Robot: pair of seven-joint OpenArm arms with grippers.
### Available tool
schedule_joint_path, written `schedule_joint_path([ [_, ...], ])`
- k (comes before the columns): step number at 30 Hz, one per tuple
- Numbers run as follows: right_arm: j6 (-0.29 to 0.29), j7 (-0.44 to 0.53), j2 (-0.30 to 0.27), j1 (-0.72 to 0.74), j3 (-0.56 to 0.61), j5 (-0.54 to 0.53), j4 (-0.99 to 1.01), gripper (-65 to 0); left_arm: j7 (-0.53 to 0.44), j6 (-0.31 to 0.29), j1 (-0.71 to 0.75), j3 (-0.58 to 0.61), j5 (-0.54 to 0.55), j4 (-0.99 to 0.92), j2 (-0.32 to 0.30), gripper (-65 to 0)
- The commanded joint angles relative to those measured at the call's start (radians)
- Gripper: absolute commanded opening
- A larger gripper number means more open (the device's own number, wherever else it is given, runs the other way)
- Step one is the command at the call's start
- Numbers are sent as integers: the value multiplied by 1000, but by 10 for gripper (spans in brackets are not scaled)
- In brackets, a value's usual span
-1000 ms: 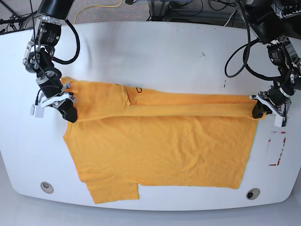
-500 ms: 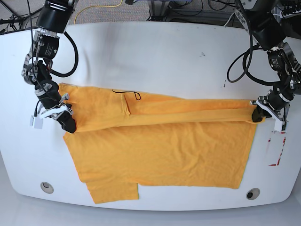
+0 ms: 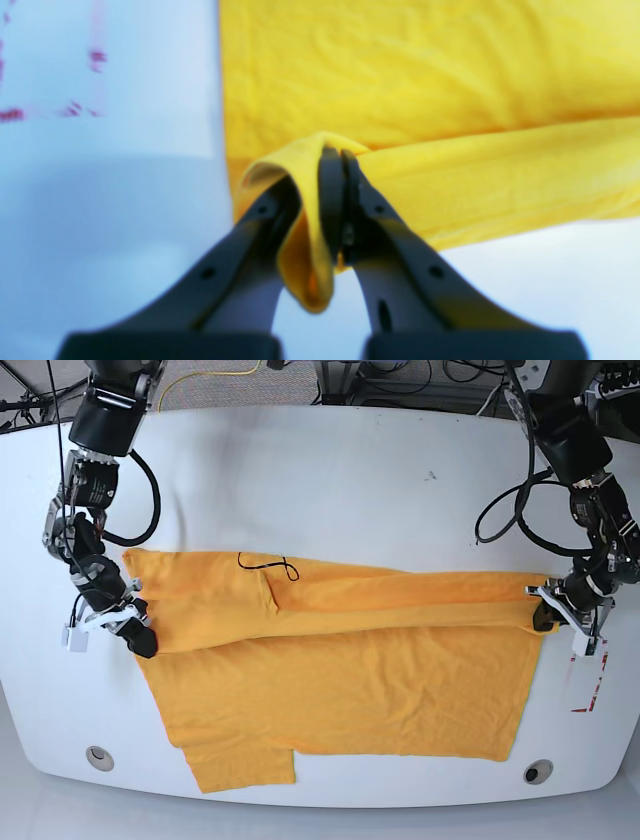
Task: Fold the T-shirt properly
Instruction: 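Lower both held corners onto the shirt body, folding the collar section over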
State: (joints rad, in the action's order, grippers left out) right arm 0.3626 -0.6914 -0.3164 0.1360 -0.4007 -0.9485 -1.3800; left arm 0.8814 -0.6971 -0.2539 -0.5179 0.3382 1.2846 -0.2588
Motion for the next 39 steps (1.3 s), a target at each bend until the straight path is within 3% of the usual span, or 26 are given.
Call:
schedule_joint_path([
  [1, 7, 33, -21, 34, 6, -23, -3, -646, -35, -1, -27, 3, 10, 3, -20, -649],
  [19, 7, 40, -55, 74, 68, -22, 36, -645, -74, 0, -63, 51, 16, -1, -25, -650],
  [31, 4, 16, -48, 154, 104, -13, 58, -636, -86, 43, -114, 34, 24, -3, -16, -649],
  [34, 3, 15, -47, 160, 102, -7, 55, -620, -73, 46, -123, 30, 23, 18, -8, -613],
  [39, 0, 17, -44, 160, 92, 8, 47, -544, -40, 50, -113, 28, 22, 83, 3, -465],
])
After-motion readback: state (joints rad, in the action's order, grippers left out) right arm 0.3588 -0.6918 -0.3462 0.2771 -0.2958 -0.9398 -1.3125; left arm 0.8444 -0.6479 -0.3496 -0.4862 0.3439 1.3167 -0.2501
